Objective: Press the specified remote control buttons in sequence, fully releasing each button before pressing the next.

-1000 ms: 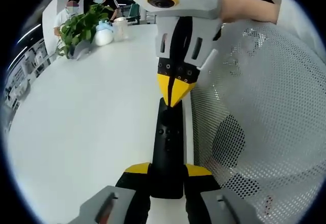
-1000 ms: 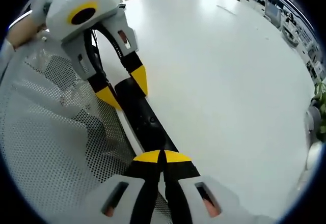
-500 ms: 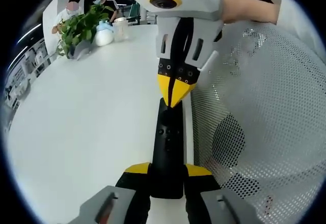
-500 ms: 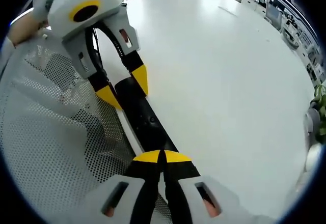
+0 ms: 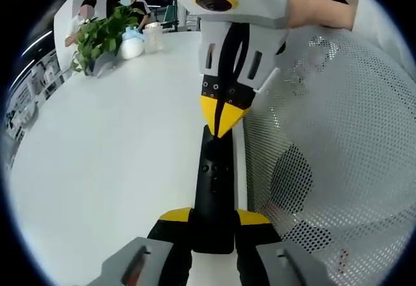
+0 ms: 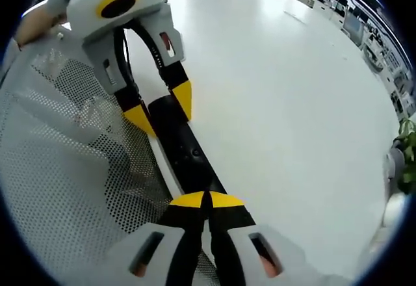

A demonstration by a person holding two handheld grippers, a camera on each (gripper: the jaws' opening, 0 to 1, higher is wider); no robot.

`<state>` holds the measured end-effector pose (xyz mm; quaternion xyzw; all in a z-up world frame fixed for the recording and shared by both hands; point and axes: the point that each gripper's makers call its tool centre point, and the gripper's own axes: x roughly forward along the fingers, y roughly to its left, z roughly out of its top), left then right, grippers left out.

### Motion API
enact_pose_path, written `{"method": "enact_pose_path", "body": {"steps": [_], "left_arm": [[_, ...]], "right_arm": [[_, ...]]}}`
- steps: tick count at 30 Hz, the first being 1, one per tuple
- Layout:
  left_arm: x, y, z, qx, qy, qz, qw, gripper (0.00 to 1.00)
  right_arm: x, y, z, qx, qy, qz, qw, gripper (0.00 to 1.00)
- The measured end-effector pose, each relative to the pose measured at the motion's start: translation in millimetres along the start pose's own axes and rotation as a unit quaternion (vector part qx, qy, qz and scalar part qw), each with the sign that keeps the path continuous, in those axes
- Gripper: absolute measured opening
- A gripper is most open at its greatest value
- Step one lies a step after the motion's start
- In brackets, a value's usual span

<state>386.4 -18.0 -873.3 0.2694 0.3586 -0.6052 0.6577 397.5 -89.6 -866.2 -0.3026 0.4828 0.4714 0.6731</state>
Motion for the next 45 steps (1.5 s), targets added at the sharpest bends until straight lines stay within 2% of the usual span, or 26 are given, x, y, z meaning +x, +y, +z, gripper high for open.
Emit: {"method": "enact_pose_path", "body": {"steps": [12,19,24,30,40,45], "left_arm": [[0.4,-0.2,-0.5,0.003,0.003,-0.001,1.0,0.24],[0.4,-0.2,-0.4,0.004,0.003,-0.001,1.0,0.24],[0.4,-0.1,-0.3,0.003,0.003,-0.001,1.0,0.24],[0.7,0.3,-0.2,0.003,0.004,-0.002,1.0,0.24],[1.4,0.8,-0.6,0.003,0.004,-0.002,1.0,0.24],[1.0,0.2,-0.4,0.003,0.004,-0.002,1.0,0.24]], "right_arm": [[0.1,-0.1,0.1,0.01,-0.005,0.003,0.9999,0.0],[-0.6,-1.4,-0.2,0.044,-0.018,0.017,0.9987,0.0],[-0.2,0.9,1.0,0.011,-0.004,0.008,0.9999,0.0],[-0.6,-1.3,0.8,0.039,-0.011,0.016,0.999,0.0],[2.5,6.9,8.6,0.004,-0.014,0.019,0.9997,0.0],[2.4,6.6,8.3,0.002,-0.015,0.018,0.9997,0.0]]}}
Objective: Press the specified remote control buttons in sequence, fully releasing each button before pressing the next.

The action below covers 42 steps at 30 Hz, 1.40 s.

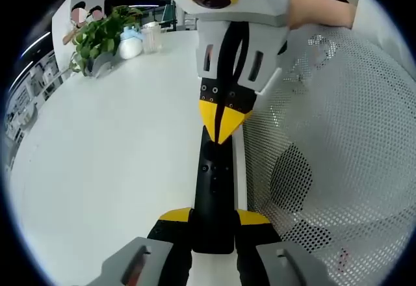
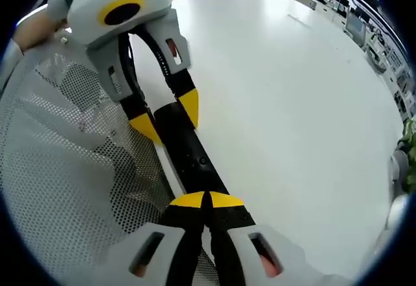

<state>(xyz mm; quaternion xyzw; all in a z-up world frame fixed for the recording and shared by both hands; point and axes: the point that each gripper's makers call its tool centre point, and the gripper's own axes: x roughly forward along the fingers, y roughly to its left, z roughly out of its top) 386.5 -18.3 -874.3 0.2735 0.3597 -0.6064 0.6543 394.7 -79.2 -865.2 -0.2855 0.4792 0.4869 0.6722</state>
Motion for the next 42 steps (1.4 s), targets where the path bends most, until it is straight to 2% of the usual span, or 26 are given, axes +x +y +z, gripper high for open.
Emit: {"method": "enact_pose_path", "body": {"steps": [19,42], "left_arm": [[-0.1,-0.1,0.2,0.002,0.001,0.001,1.0,0.24],[-0.4,-0.1,0.3,0.005,0.002,0.0,1.0,0.24]], "right_arm": [[0.7,0.0,0.1,-0.014,0.005,-0.004,0.9999,0.0],[0.4,-0.6,0.1,0.015,0.001,0.004,0.9999,0.0]]}}
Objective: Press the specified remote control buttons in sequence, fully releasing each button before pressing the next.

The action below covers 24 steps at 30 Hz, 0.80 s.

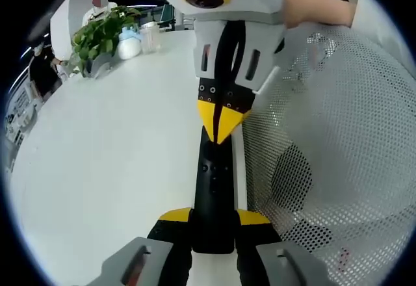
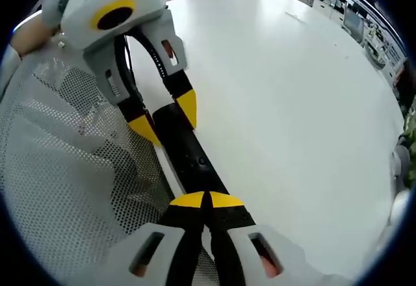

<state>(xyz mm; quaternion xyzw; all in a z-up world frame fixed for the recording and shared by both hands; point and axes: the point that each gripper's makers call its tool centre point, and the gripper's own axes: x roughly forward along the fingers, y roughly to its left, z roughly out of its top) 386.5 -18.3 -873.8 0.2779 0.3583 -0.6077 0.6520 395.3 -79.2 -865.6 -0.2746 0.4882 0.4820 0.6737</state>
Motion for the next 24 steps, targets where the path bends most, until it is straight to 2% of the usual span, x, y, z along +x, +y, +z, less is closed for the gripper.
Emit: {"method": "enact_pose_path", "body": {"steps": [8,10,24], "left_arm": [[0,0.2,-0.1,0.0,0.0,0.0,1.0,0.24],[0,0.2,-0.2,0.002,0.0,0.0,1.0,0.24],[0,0.2,-0.5,-0.003,-0.003,-0.002,1.0,0.24]], "right_arm": [[0,-3,1.0,0.002,0.0,-0.005,1.0,0.0],[1,-11,2.1,-0.015,0.002,-0.027,0.9995,0.0],[1,-6,4.9,-0.009,-0.006,-0.01,0.9999,0.0]]}}
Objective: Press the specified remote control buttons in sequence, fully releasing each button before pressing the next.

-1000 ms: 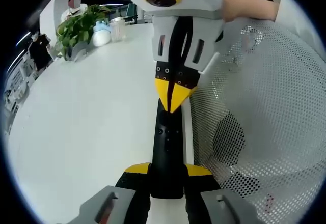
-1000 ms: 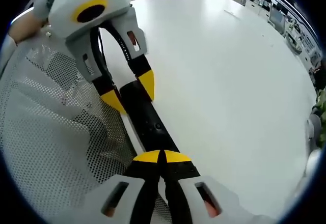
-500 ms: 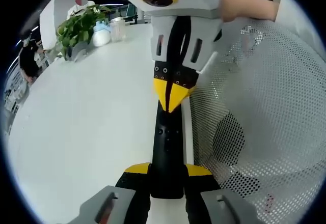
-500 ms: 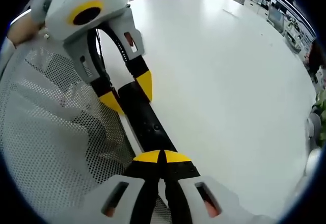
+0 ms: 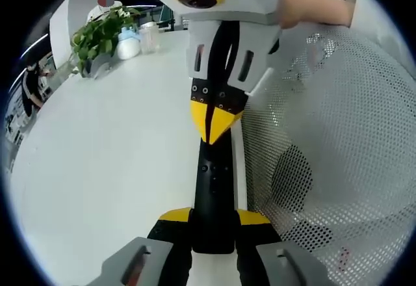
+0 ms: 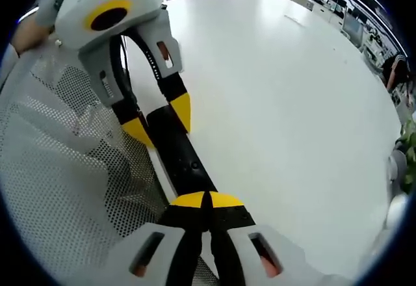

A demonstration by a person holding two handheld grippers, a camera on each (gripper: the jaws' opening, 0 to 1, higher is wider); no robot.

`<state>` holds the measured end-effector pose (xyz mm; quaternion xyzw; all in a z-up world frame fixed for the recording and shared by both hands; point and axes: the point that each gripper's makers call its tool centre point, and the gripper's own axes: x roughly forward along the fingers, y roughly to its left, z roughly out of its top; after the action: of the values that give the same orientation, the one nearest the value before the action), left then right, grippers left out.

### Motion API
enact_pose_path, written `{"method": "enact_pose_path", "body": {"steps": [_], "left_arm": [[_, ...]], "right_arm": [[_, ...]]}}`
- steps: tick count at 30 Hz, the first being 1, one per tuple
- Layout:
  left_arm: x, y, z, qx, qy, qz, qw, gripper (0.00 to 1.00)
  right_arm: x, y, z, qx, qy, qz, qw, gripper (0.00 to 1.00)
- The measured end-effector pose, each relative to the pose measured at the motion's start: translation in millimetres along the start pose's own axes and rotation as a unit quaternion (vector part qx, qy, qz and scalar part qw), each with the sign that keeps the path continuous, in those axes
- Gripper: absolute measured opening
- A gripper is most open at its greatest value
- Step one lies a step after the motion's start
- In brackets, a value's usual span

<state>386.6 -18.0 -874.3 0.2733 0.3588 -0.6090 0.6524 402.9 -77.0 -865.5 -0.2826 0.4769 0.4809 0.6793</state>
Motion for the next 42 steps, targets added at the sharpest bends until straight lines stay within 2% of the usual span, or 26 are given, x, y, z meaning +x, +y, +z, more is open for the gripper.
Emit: {"method": "enact_pose_path", "body": {"steps": [6,11,14,27,34,38,42], "left_arm": [[0.0,-0.2,0.1,-0.003,-0.004,0.007,1.0,0.24],[0.4,0.0,0.2,0.001,0.0,0.007,1.0,0.24],[0.6,0.1,0.3,0.0,0.002,0.007,1.0,0.24],[1.6,0.5,0.3,0.006,0.009,0.011,0.9999,0.24],[1.9,0.8,0.3,0.004,0.008,0.01,0.9999,0.24],[1.8,0.6,0.3,0.004,0.009,0.011,0.9999,0.24],[1.8,0.6,0.1,0.003,0.008,0.01,0.9999,0.24]], "right_arm": [[1.3,0.1,-0.3,-0.02,0.008,0.006,0.9998,0.0],[1.6,0.9,-0.1,-0.087,0.024,-0.008,0.9959,0.0],[2.7,1.7,0.1,-0.092,0.03,-0.01,0.9952,0.0],[3.7,-0.3,-0.2,-0.065,0.05,-0.009,0.9966,0.0],[3.2,-0.3,-0.5,-0.067,0.045,-0.013,0.9967,0.0],[2.6,-1.4,0.0,-0.046,0.035,-0.006,0.9983,0.0],[3.5,0.9,1.9,-0.056,0.035,-0.01,0.9978,0.0]]}}
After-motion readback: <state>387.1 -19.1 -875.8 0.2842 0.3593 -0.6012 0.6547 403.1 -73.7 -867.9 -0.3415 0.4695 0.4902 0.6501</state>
